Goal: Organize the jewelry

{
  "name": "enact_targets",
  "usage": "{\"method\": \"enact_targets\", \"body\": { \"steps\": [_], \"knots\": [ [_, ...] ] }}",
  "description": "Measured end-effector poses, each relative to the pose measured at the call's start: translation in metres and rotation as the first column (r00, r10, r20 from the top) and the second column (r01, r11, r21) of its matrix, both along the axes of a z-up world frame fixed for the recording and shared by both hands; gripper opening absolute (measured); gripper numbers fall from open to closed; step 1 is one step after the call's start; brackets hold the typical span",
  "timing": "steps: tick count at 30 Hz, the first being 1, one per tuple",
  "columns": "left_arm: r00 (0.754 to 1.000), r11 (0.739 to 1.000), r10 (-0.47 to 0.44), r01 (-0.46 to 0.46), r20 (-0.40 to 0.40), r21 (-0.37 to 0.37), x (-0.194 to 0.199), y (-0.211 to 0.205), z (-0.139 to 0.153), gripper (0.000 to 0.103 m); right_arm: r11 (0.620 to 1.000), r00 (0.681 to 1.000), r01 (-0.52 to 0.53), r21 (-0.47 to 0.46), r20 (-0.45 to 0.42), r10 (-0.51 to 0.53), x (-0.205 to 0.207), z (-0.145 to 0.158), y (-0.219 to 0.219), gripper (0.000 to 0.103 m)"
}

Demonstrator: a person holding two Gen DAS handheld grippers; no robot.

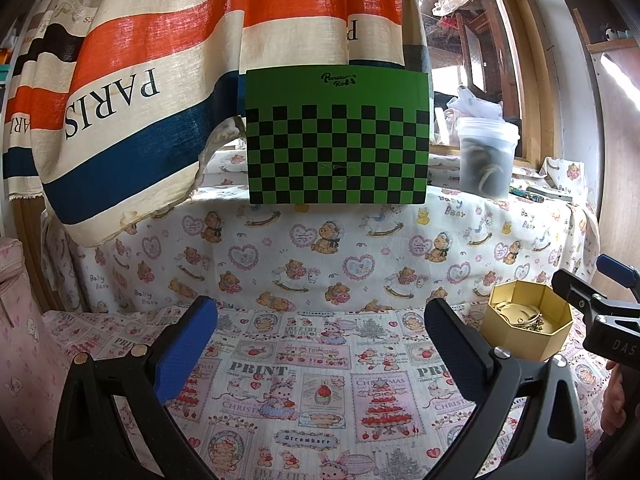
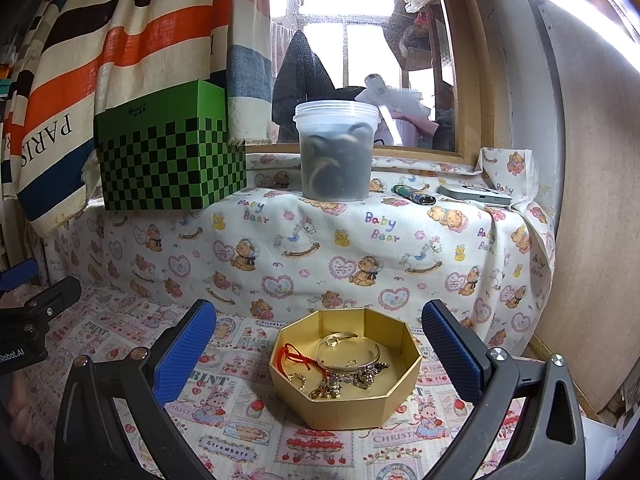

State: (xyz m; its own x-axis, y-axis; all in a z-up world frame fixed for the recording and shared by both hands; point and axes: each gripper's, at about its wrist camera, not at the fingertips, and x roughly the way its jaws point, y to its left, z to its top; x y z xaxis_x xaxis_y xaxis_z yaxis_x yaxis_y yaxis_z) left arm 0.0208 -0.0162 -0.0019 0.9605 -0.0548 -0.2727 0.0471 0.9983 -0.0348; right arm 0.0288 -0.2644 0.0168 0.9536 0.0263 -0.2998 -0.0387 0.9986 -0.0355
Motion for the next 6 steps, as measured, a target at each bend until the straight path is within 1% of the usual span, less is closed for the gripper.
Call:
{"method": "enact_targets", "body": {
  "steps": [6],
  "knots": [
    [1.0, 1.0, 0.001, -0.001, 0.0, 0.0, -0.0002, 0.0, 0.0, 0.103, 1.0, 1.0, -0.001, -0.001, -0.001, 0.001, -0.0001, -0.0003, 0.0001, 0.103]
  ]
}}
